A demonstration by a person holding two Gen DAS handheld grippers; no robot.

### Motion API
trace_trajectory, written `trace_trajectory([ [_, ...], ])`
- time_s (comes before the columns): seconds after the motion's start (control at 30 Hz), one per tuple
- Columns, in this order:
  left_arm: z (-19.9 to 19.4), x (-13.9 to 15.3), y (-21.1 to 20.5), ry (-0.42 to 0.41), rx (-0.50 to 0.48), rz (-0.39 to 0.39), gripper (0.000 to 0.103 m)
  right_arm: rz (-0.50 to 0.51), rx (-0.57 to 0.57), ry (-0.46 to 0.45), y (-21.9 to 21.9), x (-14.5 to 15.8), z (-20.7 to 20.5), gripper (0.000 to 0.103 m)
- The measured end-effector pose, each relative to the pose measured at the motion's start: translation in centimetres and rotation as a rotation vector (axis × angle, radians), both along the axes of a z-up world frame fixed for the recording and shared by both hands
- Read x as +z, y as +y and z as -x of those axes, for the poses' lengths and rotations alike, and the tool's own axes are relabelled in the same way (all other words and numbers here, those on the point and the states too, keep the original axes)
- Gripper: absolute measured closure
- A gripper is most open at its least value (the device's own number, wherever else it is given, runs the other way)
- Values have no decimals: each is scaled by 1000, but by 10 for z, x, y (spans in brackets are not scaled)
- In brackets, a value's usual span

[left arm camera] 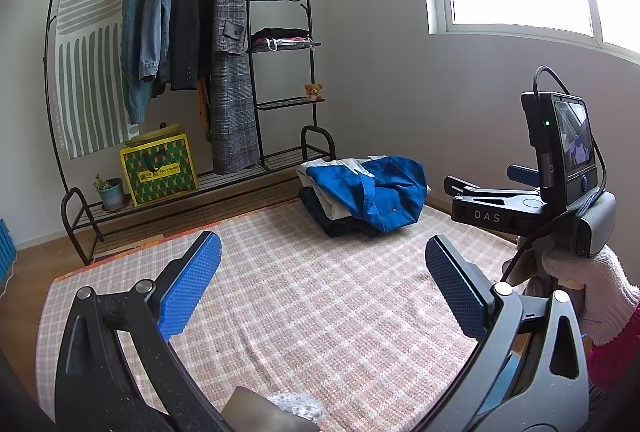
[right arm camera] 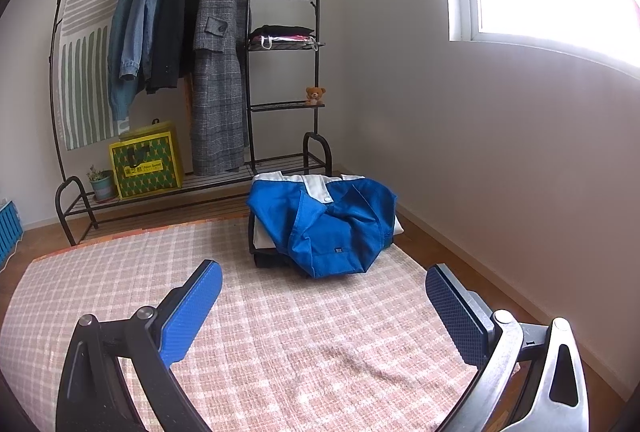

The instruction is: Fold large clothes

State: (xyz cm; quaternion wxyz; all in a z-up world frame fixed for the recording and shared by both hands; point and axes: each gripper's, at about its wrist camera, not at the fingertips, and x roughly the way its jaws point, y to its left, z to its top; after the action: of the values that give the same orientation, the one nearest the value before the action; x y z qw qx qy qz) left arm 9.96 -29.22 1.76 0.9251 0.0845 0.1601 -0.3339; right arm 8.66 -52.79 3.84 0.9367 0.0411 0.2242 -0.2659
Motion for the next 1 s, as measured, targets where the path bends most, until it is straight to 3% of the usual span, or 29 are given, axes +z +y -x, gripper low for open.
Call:
trace_trajectory([
  [1.0,-2,2,16,-11,18,-8,0,-6,-5,6,-4,-4,2,0],
])
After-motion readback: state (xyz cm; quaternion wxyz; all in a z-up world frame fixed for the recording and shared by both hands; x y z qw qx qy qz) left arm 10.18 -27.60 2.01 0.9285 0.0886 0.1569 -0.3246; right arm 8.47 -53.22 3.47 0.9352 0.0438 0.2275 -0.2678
